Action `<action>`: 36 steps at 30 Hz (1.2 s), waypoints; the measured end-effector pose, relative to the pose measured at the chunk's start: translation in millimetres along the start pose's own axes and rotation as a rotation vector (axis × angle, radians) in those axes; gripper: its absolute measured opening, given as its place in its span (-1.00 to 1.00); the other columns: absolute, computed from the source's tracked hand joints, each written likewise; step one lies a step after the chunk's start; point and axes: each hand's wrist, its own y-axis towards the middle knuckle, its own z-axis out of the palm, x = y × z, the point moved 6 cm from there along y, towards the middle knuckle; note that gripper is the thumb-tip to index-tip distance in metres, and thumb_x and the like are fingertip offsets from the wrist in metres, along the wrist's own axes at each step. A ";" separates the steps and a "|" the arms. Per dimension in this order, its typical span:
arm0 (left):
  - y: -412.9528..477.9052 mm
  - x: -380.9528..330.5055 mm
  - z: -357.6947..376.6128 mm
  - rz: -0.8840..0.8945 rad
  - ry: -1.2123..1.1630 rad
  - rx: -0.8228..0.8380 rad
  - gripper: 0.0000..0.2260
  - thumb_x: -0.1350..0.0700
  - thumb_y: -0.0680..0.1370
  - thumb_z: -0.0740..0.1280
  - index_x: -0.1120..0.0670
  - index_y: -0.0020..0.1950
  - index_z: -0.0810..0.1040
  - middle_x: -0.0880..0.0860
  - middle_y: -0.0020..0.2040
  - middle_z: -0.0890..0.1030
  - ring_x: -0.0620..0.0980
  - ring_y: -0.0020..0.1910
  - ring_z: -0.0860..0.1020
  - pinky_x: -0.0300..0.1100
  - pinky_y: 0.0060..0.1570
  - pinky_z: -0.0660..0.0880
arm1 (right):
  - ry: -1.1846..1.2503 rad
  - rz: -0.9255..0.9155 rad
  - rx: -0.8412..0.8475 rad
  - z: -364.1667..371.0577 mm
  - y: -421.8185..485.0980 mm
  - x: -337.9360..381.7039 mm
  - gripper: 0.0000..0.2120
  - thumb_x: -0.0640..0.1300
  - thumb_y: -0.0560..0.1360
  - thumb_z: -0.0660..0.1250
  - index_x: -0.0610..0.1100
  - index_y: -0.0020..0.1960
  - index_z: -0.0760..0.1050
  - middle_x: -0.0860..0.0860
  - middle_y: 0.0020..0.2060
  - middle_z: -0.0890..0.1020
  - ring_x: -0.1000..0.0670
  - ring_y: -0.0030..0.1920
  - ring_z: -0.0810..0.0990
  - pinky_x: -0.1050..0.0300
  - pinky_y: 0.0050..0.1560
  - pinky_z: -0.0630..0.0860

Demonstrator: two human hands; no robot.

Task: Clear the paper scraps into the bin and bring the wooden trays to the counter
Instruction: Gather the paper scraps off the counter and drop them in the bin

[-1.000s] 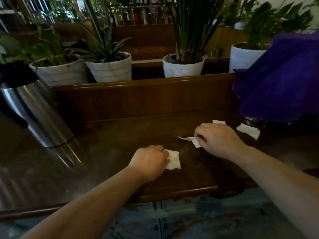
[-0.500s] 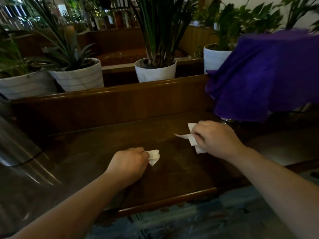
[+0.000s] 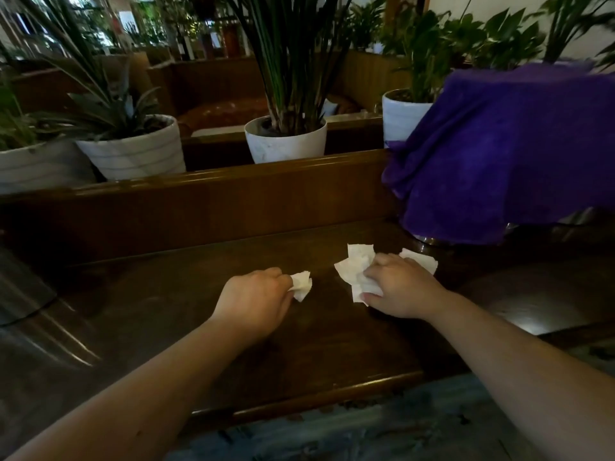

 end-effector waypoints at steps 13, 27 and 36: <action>27.1 -33.8 -6.5 0.051 -0.018 -0.031 -0.75 -0.06 0.60 0.15 -0.07 0.22 0.47 -0.08 0.05 0.53 -0.13 -0.10 0.51 -0.24 -0.19 0.52 | 0.084 -0.187 -0.293 -20.8 -25.7 -5.1 -0.83 -0.02 0.53 0.26 -0.05 0.00 0.59 0.02 -0.10 0.61 -0.01 -0.05 0.57 0.01 0.05 0.48; 113.3 -127.2 6.3 0.203 0.032 -0.010 -0.75 -0.07 0.59 0.15 -0.06 0.19 0.49 -0.04 0.03 0.54 -0.09 -0.10 0.53 -0.17 -0.19 0.55 | 0.050 0.095 -0.643 -60.3 -102.7 -128.3 -0.92 -0.10 0.45 0.35 -0.10 -0.12 0.58 0.00 -0.22 0.59 -0.04 -0.22 0.57 0.15 -0.31 0.37; 155.4 -169.0 21.3 0.294 0.041 -0.047 -0.78 -0.04 0.58 0.16 0.00 0.10 0.51 0.00 -0.03 0.54 -0.02 -0.14 0.54 -0.11 -0.26 0.49 | 0.089 0.185 -0.635 -39.1 -111.1 -172.6 -0.88 -0.07 0.47 0.35 -0.12 -0.11 0.59 0.01 -0.21 0.60 -0.02 -0.23 0.58 0.10 -0.38 0.47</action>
